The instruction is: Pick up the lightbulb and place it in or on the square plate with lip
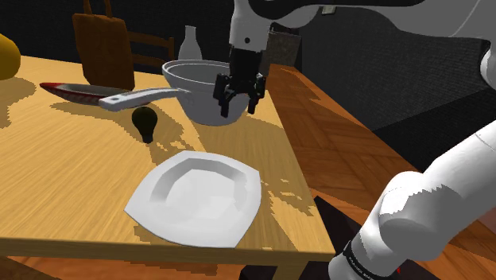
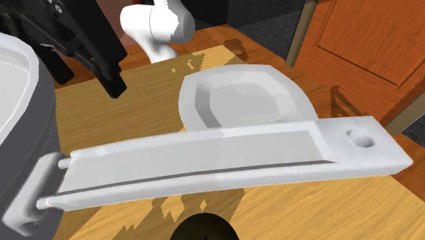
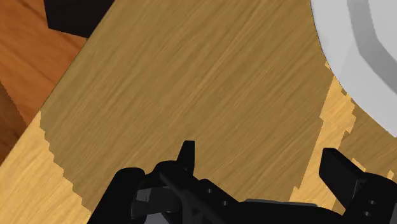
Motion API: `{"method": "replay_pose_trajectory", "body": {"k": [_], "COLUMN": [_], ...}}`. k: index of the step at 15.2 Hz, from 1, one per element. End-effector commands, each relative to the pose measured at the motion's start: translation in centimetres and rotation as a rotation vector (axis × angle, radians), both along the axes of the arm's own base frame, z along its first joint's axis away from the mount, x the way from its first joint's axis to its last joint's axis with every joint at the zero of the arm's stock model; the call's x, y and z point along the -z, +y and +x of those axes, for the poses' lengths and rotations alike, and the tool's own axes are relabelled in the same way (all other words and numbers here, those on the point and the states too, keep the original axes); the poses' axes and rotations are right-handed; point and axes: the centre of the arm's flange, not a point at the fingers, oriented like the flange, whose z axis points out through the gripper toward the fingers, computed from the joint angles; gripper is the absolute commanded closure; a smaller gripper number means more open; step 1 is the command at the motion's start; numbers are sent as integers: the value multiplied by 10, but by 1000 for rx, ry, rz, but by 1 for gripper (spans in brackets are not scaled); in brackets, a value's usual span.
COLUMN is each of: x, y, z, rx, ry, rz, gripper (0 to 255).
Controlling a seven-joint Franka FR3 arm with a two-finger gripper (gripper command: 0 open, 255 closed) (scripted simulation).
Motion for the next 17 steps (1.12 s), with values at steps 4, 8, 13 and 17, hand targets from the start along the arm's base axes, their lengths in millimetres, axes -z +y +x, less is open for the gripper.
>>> {"method": "replay_pose_trajectory", "body": {"k": [4, 8, 13, 17], "x": [-3, -7, -12, -11], "y": [50, 91, 143, 173], "z": [39, 69, 105, 125], "rx": [-15, -28, -46, -56], "ry": [13, 26, 41, 50], "rz": [36, 64, 98, 118], "gripper": [0, 0, 0, 0]}}
